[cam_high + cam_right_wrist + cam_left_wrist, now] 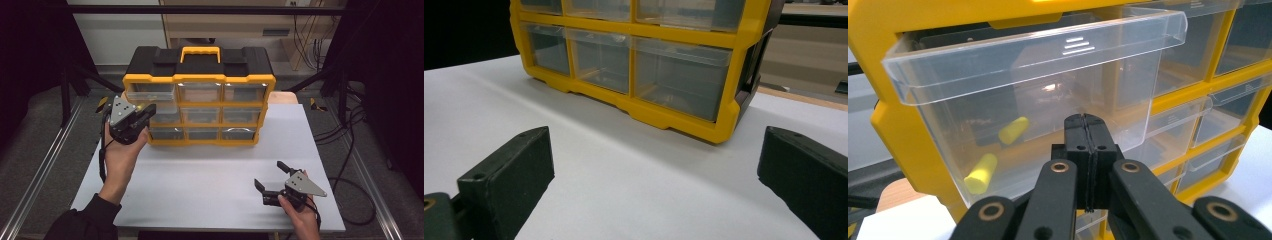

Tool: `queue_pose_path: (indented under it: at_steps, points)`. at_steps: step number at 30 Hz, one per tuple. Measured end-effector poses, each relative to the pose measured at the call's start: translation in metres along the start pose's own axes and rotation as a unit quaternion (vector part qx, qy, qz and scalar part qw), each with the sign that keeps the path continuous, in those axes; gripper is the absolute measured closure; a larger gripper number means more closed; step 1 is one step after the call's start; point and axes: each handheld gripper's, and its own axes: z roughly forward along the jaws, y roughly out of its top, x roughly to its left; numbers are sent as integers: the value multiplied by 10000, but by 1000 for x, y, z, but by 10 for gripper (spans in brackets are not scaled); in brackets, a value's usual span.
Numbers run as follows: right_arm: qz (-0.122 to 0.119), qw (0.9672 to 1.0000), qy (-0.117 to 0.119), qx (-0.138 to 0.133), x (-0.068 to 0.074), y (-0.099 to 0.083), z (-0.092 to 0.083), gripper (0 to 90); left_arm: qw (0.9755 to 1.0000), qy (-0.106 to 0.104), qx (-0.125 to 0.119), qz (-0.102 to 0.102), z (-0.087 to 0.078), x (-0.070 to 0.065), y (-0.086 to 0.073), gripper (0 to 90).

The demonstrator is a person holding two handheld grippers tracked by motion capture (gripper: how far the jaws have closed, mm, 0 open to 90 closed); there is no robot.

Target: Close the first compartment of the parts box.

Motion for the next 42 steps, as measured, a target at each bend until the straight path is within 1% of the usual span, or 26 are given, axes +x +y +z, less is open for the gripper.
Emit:
queue_pose_path:
  at_steps: [17,22,42]
  points:
    - [11,10000,-3,-2,0,0,0,19,10000,41,43,38,5,1,2,900]
    - [14,10000,-4,-4,0,0,0,19,9999,53,71,77,6,2,4,900]
    - [39,10000,0,-3,0,0,0,19,9998,98,114,106,12,4,6,900]
